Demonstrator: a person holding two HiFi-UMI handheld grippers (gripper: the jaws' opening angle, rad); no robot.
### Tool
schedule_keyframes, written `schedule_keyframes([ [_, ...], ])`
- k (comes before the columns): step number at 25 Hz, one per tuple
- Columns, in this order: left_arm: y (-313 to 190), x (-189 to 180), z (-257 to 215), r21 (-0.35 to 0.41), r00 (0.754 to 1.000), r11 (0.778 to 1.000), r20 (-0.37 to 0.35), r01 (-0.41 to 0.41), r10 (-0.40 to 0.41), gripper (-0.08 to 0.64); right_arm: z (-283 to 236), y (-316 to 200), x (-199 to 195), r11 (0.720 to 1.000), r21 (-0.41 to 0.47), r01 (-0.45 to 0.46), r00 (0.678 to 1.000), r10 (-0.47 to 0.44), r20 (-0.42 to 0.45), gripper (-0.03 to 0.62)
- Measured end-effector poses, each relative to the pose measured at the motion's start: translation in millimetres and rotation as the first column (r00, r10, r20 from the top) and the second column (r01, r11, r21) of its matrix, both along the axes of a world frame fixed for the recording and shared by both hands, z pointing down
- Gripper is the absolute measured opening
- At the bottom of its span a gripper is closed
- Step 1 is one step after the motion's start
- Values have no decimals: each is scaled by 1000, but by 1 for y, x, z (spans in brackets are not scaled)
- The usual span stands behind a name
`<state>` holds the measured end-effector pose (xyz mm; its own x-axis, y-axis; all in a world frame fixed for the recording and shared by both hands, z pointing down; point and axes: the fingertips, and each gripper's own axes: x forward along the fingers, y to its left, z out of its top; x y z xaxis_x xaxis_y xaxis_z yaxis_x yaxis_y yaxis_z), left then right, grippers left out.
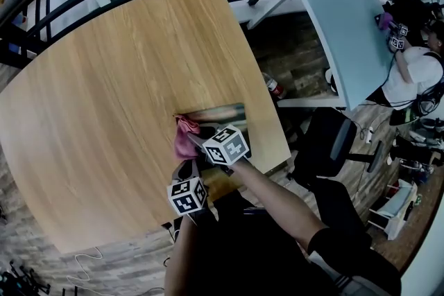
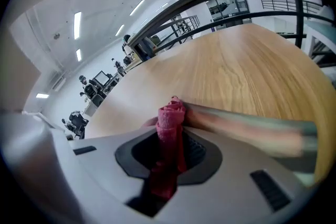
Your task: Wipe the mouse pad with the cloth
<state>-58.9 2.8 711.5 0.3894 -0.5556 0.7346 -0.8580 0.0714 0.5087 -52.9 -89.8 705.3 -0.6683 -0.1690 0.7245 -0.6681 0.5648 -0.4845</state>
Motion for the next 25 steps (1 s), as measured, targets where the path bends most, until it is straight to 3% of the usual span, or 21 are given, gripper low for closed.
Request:
schedule_keyframes([
  [9,-1,-2,2,-14,1000,1000,10,6,-6,22,3,-9,52,999,22,-45,997,46,-54,75],
  [25,-2,-1,2,-37,999,999,38,3,-1,21,4,-21,162,975,47,-218,970,222,-96,75],
])
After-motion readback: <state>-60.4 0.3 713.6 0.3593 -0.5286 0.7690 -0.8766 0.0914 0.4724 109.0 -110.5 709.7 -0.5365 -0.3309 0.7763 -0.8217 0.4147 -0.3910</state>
